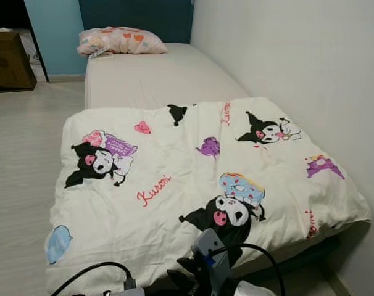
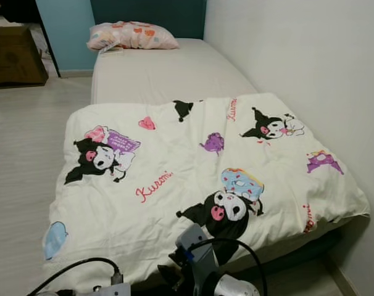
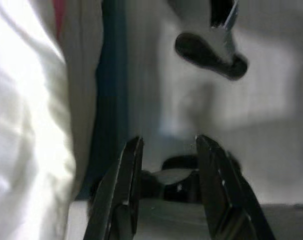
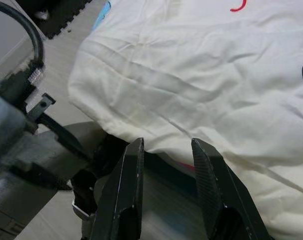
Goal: Clean up the room
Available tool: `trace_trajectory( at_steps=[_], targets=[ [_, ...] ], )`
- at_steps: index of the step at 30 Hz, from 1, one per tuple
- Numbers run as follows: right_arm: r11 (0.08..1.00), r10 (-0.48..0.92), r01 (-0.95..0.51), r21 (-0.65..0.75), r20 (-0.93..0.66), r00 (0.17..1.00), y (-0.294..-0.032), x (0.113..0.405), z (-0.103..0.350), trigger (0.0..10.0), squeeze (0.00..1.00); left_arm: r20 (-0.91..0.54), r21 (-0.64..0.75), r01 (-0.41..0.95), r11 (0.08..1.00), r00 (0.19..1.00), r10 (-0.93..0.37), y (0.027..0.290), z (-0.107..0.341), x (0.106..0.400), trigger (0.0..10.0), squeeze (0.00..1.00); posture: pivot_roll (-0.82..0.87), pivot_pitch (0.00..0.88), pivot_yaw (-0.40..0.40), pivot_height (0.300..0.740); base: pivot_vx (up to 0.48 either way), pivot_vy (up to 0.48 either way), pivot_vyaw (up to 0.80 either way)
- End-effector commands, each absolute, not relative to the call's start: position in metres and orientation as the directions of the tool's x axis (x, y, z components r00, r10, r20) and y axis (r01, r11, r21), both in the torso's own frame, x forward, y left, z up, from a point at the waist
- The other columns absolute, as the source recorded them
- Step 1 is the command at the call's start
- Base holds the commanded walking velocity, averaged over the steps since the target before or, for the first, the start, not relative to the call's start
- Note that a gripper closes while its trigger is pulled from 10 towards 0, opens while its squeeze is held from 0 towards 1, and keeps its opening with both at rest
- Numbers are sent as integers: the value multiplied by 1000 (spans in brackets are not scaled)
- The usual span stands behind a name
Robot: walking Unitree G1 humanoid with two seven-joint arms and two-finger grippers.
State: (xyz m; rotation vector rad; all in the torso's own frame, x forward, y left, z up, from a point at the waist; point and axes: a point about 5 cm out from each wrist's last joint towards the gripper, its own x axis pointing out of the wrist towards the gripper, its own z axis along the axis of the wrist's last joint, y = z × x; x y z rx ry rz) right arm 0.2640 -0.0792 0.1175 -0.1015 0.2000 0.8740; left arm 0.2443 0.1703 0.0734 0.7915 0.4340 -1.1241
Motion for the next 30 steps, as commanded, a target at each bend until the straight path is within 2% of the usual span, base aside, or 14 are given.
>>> trace_trajectory(
  at_steps=[1,3,4,5,7,9,11,12,13,16,17,20,24,30],
  targets=[
    [626,766,-779,38,-217,605,-78,259,112,10000,0,-571,274,923,272,383,-726,163,85,241,10000,0,64,344,-85,554,0,0,0],
    [626,766,-779,38,-217,605,-78,259,112,10000,0,-571,274,923,272,383,-726,163,85,241,10000,0,64,344,-85,554,0,0,0],
    [621,773,-782,55,-204,600,-78,259,113,10000,0,-491,256,915,311,400,-774,159,95,243,10000,0,66,348,-87,554,0,0,0],
    [619,779,-782,70,-188,599,-78,259,116,10000,0,-360,299,854,425,514,-779,160,110,256,10000,0,66,348,-88,554,0,0,0],
    [619,779,-782,70,-188,599,-78,259,116,10000,0,-360,299,854,425,514,-779,160,110,256,10000,0,66,348,-88,554,0,0,0],
    [634,768,-771,68,-173,616,-79,262,118,10000,0,-339,385,753,533,653,-678,174,113,275,10000,0,63,348,-88,554,0,0,0],
    [645,759,-762,60,-167,629,-80,264,119,10000,0,-357,434,716,547,694,-626,182,112,281,10000,0,62,347,-88,554,0,0,0],
    [677,732,-734,52,-150,664,-83,268,121,10000,0,-363,488,671,559,738,-569,191,111,288,10000,0,62,349,-88,554,0,0,0],
    [677,732,-734,52,-150,664,-83,268,121,10000,0,-363,488,671,559,738,-569,191,111,288,10000,0,62,349,-88,554,0,0,0],
    [834,551,-550,40,-77,831,-102,291,129,10000,0,-283,600,460,654,887,-365,210,112,305,10000,0,64,354,-86,554,0,0,0],
    [834,551,-550,40,-77,831,-102,291,129,10000,0,-283,600,460,654,887,-365,210,112,305,10000,0,64,354,-86,554,0,0,0],
    [920,389,-384,81,-55,920,-120,309,129,10000,0,-240,591,311,745,949,-206,216,105,312,10000,0,63,357,-84,554,0,0,0],
    [943,323,-315,109,-70,944,-128,318,126,10000,0,-260,555,263,789,956,-136,216,90,311,10000,0,62,360,-83,554,0,0,0],
    [945,327,-315,88,-192,925,-125,322,106,10000,0,-409,525,315,791,908,-90,215,49,295,10000,0,62,360,-81,554,0,0,0]
  ],
)
